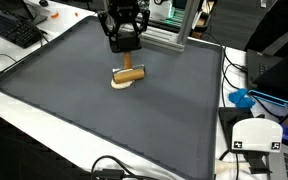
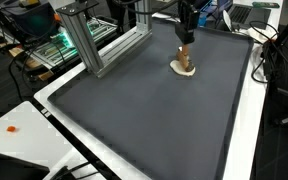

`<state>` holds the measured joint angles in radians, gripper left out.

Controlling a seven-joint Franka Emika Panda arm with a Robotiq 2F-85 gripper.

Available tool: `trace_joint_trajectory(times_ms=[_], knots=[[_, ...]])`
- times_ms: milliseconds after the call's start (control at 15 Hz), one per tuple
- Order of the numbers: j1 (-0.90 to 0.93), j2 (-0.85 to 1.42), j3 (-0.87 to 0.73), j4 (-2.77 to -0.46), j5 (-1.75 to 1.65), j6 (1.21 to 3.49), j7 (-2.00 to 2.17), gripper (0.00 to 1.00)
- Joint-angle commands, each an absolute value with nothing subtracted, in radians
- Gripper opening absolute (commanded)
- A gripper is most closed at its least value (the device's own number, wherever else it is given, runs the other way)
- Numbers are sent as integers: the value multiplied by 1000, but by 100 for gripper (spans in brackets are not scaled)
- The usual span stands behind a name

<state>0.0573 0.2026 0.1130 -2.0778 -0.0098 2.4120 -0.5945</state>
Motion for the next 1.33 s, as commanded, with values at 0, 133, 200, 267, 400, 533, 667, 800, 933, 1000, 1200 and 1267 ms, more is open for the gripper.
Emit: trace_joint_trajectory(times_ms=[0, 133, 200, 267, 400, 533, 667, 800, 933, 1000, 1200, 1267], knots=[[61, 212, 131, -2108, 7, 2446, -542, 35], [61, 212, 135, -2109, 12, 2450, -519, 35], [61, 211, 136, -2109, 12, 2455, -508, 35], [60, 210, 137, -2108, 14, 2458, -493, 35], [61, 207, 138, -2108, 13, 2467, -467, 35], [61, 202, 135, -2107, 9, 2472, -434, 35], [60, 191, 133, -2100, 4, 2460, -412, 35], [59, 177, 130, -2092, -1, 2435, -397, 35], [58, 160, 127, -2085, -4, 2421, -383, 35], [56, 150, 127, -2080, -2, 2414, -384, 35], [61, 110, 115, -2067, -24, 2359, -338, 35], [63, 95, 111, -2065, -27, 2337, -306, 35]])
